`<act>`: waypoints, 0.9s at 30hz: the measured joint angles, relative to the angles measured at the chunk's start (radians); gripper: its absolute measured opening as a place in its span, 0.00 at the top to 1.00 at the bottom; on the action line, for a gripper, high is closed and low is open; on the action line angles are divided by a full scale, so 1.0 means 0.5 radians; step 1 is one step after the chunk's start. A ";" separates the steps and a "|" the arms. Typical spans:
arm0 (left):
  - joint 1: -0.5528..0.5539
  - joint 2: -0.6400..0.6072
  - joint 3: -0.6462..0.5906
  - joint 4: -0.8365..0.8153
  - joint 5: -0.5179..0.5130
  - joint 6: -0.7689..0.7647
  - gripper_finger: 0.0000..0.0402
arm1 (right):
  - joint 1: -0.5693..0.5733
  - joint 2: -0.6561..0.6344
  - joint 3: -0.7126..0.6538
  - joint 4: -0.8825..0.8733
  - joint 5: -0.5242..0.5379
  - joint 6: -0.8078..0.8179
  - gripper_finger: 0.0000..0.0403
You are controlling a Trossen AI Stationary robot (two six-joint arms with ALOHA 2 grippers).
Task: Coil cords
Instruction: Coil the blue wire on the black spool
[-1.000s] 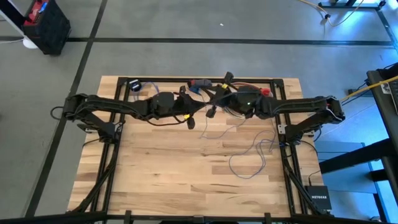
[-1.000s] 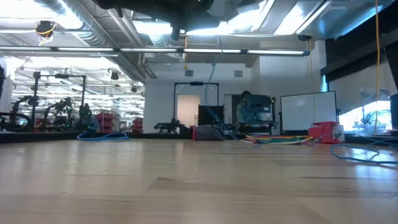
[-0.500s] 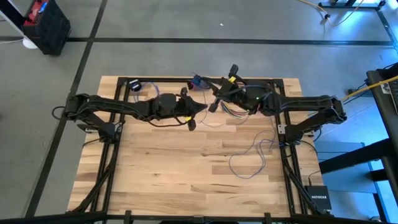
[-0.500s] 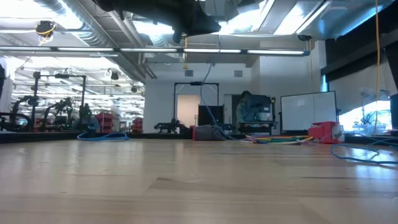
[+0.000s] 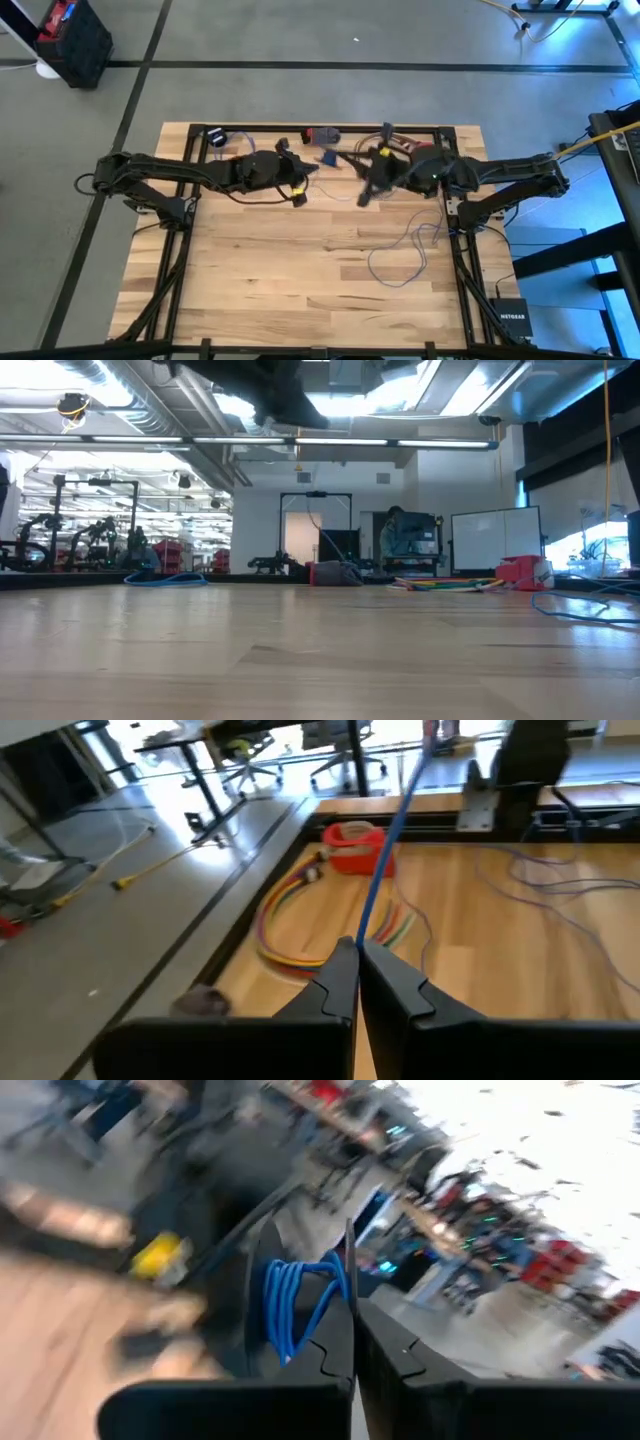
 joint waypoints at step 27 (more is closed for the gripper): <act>-0.191 -0.092 0.007 0.138 0.136 -0.121 0.99 | -0.283 0.569 -0.014 -0.133 0.495 0.087 0.99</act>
